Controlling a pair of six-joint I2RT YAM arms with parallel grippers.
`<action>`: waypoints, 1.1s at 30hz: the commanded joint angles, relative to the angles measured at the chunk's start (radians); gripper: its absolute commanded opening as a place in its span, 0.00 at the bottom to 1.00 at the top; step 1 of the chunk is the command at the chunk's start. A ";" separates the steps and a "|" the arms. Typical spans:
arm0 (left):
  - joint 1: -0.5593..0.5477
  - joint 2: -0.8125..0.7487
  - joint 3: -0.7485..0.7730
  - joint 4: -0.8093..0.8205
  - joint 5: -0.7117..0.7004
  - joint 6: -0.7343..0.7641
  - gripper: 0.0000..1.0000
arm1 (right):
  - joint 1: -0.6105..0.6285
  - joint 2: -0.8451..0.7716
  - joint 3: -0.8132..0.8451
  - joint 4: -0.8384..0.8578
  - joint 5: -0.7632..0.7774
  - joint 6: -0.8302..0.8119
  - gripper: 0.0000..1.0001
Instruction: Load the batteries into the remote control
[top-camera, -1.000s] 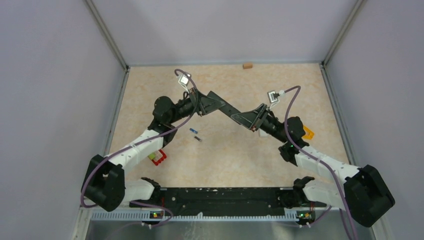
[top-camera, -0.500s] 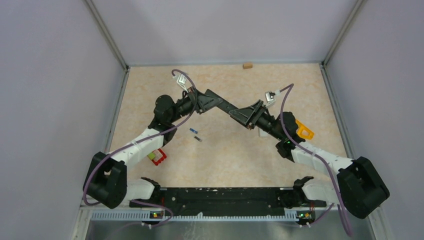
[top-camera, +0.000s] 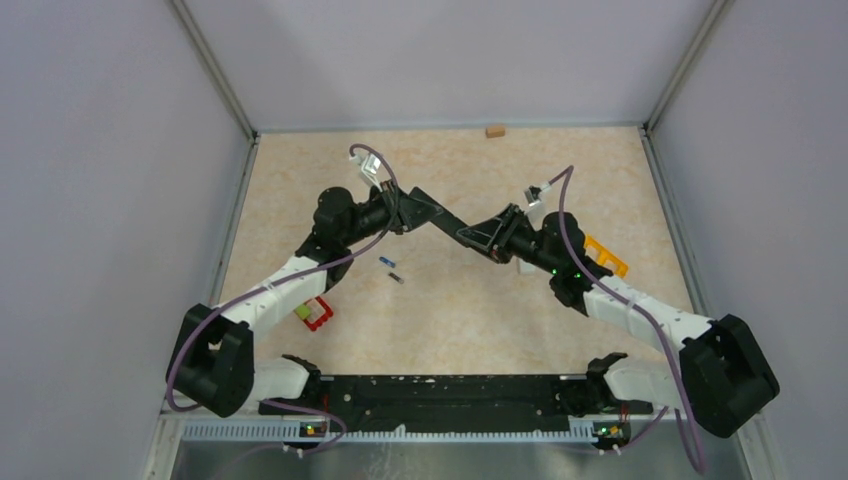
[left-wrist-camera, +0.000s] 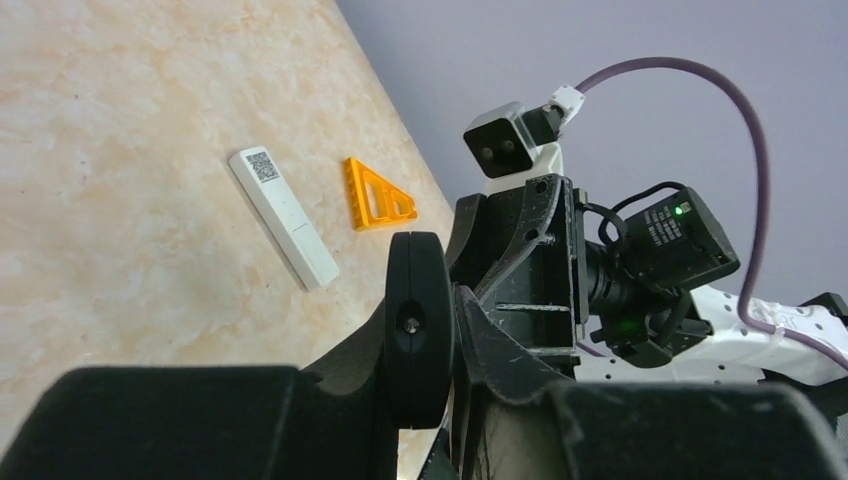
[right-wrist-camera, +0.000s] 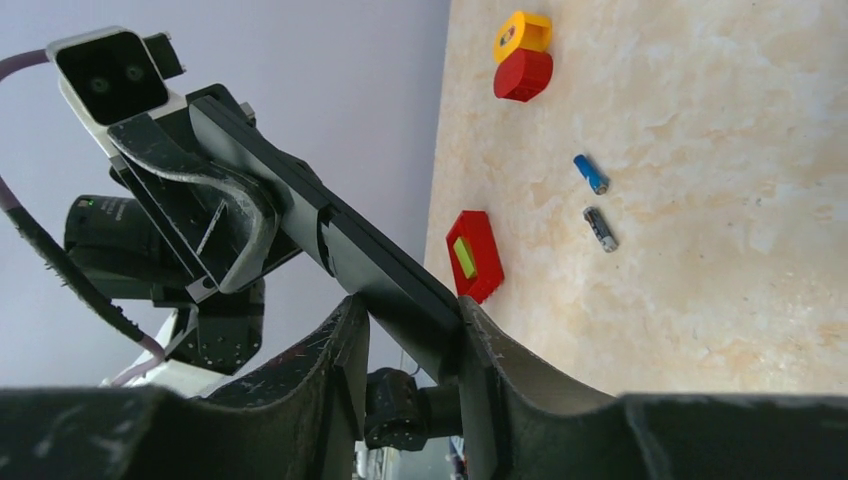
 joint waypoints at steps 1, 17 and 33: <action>0.001 -0.024 0.058 0.006 0.004 0.062 0.00 | -0.013 -0.027 0.065 -0.124 0.041 -0.052 0.31; -0.003 -0.009 0.101 -0.108 0.052 0.183 0.00 | -0.013 0.008 0.076 -0.085 -0.029 -0.041 0.46; -0.003 0.005 0.110 -0.179 -0.003 0.280 0.00 | -0.012 0.043 0.040 -0.061 -0.049 -0.015 0.34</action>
